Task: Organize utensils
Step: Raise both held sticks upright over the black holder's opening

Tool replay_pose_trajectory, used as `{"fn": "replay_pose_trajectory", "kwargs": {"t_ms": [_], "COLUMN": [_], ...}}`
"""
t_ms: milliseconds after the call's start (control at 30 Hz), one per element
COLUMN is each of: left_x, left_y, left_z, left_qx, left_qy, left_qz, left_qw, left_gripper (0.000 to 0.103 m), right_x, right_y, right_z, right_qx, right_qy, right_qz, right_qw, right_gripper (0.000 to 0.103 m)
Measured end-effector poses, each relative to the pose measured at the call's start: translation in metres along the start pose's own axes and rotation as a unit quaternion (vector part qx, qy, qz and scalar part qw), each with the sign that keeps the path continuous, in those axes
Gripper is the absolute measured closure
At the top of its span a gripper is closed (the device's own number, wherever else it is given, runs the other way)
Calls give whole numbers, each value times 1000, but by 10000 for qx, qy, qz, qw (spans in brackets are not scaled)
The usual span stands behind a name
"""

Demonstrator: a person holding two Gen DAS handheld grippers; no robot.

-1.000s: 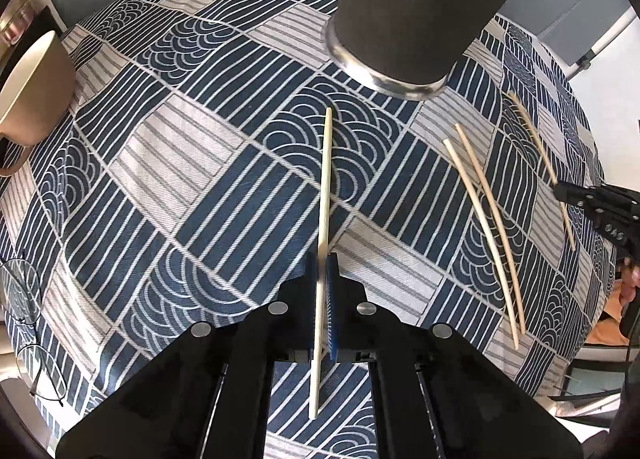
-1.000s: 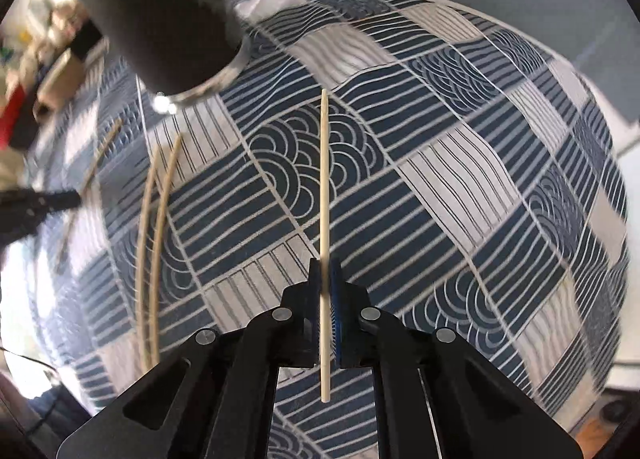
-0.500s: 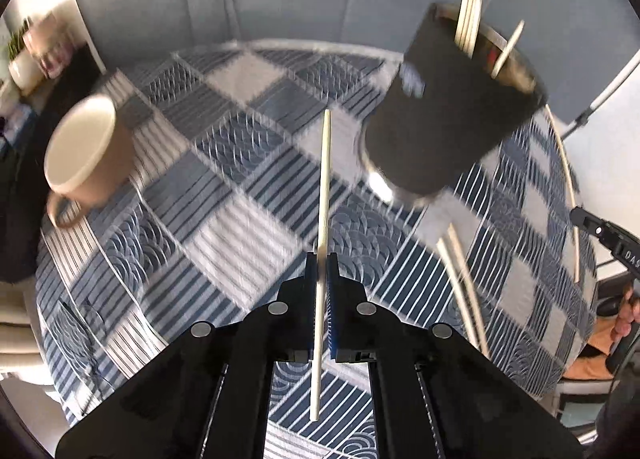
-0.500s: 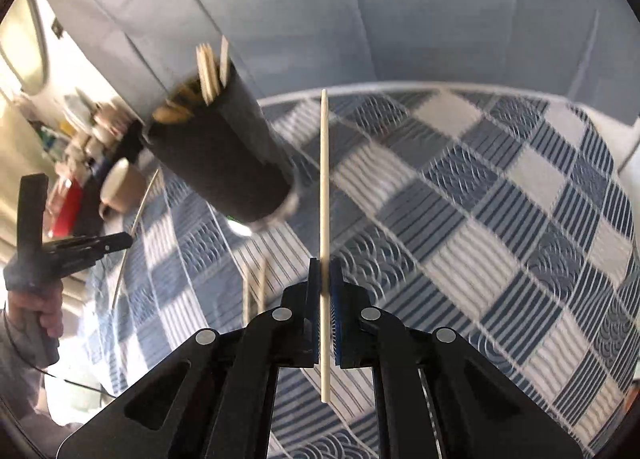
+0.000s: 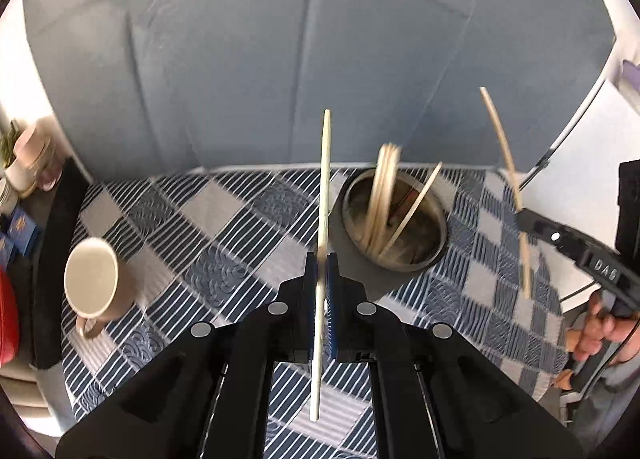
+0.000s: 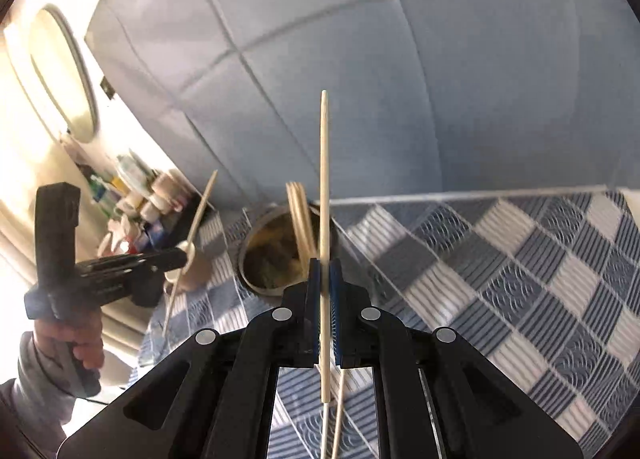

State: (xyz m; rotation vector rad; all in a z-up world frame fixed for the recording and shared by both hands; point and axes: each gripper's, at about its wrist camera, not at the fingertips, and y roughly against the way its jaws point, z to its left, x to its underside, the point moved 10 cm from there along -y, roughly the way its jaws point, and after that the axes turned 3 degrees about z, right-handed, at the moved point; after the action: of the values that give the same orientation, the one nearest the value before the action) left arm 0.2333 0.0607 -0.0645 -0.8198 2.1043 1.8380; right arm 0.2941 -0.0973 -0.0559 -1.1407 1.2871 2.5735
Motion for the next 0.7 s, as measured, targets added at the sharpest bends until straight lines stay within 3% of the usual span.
{"fn": "replay_pose_trajectory", "kwargs": {"t_ms": [433, 700], "left_x": [-62, -80], "left_y": [6, -7], "left_z": [-35, -39], "left_qx": [270, 739], "left_qy": [-168, -6], "left_qz": [-575, -854], "left_qw": [9978, 9936], "left_gripper": [98, 98], "right_x": [-38, -44], "right_y": [-19, -49], "right_z": [33, 31], "right_qx": [-263, -433], "right_qy": [464, 459], "right_qz": [-473, -581], "right_qw": [9975, 9963], "right_gripper": [98, 98]}}
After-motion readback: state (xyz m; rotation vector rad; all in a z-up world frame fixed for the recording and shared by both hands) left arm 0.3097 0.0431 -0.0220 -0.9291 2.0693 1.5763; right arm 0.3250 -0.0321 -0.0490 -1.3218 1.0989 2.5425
